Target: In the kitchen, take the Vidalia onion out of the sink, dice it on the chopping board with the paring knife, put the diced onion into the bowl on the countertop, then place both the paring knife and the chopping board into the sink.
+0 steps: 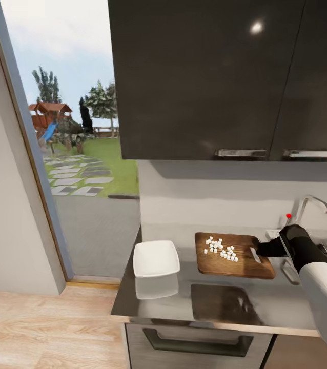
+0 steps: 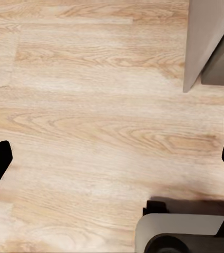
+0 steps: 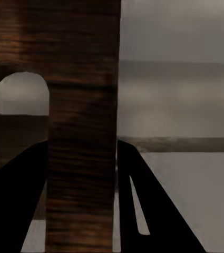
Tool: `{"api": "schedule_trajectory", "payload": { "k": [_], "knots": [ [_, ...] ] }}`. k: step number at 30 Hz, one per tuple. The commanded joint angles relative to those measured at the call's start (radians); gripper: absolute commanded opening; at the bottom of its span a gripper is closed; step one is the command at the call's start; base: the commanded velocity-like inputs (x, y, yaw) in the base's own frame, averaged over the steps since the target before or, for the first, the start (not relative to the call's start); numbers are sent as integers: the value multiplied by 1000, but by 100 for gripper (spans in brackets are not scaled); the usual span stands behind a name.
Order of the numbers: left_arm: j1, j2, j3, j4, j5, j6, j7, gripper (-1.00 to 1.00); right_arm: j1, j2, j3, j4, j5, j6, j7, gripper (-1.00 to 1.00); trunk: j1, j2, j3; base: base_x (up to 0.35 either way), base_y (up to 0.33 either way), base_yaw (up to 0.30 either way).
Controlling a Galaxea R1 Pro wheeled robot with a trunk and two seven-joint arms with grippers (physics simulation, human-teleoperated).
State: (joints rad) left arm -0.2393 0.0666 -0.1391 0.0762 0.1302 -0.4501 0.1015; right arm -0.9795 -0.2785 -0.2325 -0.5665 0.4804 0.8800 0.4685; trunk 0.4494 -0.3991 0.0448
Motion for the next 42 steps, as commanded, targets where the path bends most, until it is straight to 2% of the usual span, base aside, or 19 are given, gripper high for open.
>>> {"api": "schedule_trajectory", "payload": {
  "k": [1, 13, 28, 40, 42],
  "knots": [
    [-1, -1, -9, 4, 9, -6, 0, 100, -1, 1, -5, -1, 4, 4, 9, -100, 1, -1, 0, 113, 333, 0],
    [0, -1, -10, 4, 9, -5, 0, 100, -1, 2, -6, -1, 4, 4, 9, -100, 1, -1, 0, 71, 331, 0],
    [-1, -1, -10, 4, 9, -6, 0, 100, -2, 3, -8, -15, 7, 5, 5, -100, 1, -1, 0, 165, 301, 0],
    [-1, 0, -10, 4, 9, -5, 0, 100, -2, 3, -6, -54, 9, 5, -13, -100, 1, -1, 0, 12, 23, 0],
    [-1, 0, -10, 4, 9, -5, 0, 100, -2, 4, 9, -57, 9, 5, -32, -100, 1, -1, 0, 0, 0, 0]
  ]
}}
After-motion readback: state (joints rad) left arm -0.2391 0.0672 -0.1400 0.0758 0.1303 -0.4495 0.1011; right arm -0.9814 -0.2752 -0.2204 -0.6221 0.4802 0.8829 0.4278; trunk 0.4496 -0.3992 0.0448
